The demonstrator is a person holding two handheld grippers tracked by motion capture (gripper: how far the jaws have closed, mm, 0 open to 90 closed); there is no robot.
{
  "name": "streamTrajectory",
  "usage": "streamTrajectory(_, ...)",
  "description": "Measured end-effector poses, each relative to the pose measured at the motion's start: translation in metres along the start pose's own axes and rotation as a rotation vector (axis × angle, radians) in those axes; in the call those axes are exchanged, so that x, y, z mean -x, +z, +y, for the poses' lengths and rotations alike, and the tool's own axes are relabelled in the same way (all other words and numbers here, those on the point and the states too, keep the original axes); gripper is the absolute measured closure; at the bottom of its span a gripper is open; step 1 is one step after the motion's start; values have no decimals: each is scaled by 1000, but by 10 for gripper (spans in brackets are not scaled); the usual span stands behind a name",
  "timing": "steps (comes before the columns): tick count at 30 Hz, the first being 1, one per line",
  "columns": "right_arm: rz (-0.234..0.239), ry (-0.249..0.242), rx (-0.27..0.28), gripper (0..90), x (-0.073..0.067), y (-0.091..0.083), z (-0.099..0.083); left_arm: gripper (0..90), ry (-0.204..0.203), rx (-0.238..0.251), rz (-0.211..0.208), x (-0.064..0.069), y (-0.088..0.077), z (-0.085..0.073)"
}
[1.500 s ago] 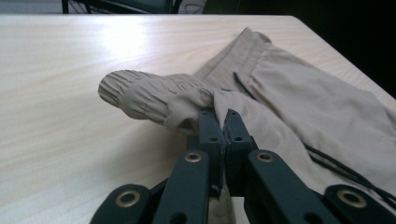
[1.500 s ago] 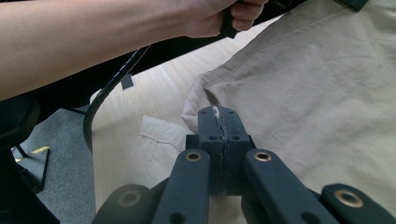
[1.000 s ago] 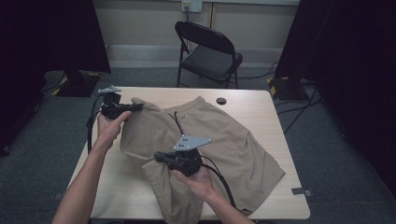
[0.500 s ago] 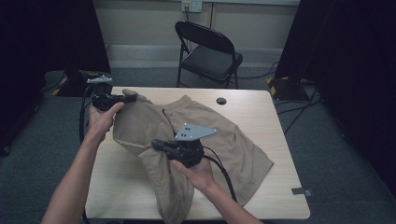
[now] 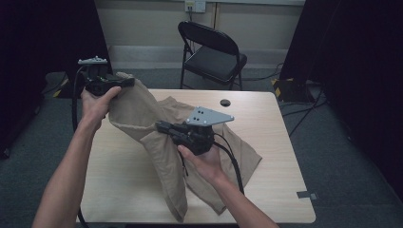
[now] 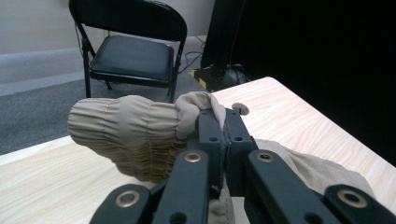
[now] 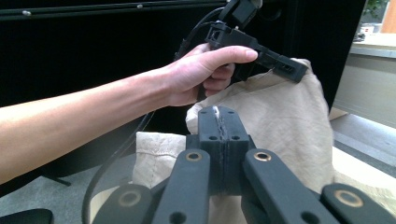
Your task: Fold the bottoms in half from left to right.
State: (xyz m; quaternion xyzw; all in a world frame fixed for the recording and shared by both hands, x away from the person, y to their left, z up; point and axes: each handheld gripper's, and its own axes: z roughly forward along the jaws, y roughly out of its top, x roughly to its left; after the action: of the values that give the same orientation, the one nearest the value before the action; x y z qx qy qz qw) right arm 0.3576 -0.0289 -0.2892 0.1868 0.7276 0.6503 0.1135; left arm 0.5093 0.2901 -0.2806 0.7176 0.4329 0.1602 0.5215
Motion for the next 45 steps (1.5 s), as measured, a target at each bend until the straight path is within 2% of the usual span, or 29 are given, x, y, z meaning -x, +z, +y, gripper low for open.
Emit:
streamTrajectory(7, -42, 23, -11, 900, 15, -14, -13, 887, -30, -27, -19, -2, 34, -14)
streamTrajectory(10, -70, 33, -14, 900, 24, -24, -19, 885, -42, -28, -26, -1, 47, -16)
streamTrajectory(11, -90, 39, -14, 900, 29, -33, -22, 885, -43, -22, -35, 0, 54, -16)
streamTrajectory(12, -90, 39, -14, 900, 29, -33, -22, 884, -43, -22, -35, 0, 54, -16)
streamTrajectory(13, -111, 44, -17, 900, 36, -41, -25, 885, -57, -11, -43, 1, 60, -16)
streamTrajectory(17, -143, 53, -21, 900, 45, -55, -30, 884, -40, -28, -35, 2, 71, -14)
streamTrajectory(19, -177, 69, -19, 900, 56, -67, -34, 883, -48, -31, -42, 2, 83, -13)
streamTrajectory(23, -210, 78, -25, 900, 64, -76, -38, 880, -57, -38, -48, 2, 95, -13)
streamTrajectory(26, -248, 84, -39, 900, 73, -88, -45, 871, -57, -46, -72, 3, 113, -17)
streamTrajectory(30, -280, 95, -55, 900, 82, -96, -52, 845, -45, -40, -103, 6, 122, -18)
streamTrajectory(32, -299, 105, -64, 900, 88, -102, -57, 826, -40, -32, -106, 8, 124, -18)
streamTrajectory(33, -308, 110, -68, 900, 90, -104, -59, 792, -34, -26, -71, 11, 123, -17)
streamTrajectory(35, -329, 128, -78, 900, 99, -109, -64, 709, -42, -30, -50, 13, 123, -15)
streamTrajectory(37, -348, 142, -88, 900, 106, -112, -69, 681, -38, -17, -46, 14, 118, -12)
streamTrajectory(38, -363, 150, -97, 900, 112, -114, -72, 626, -30, 10, -31, 16, 110, -7)
streamTrajectory(40, -374, 158, -110, 900, 116, -115, -74, 560, -28, 18, -21, 17, 106, -6)
streamTrajectory(45, -399, 157, -143, 900, 125, -114, -78, 530, -3, 30, -20, 18, 88, -3)
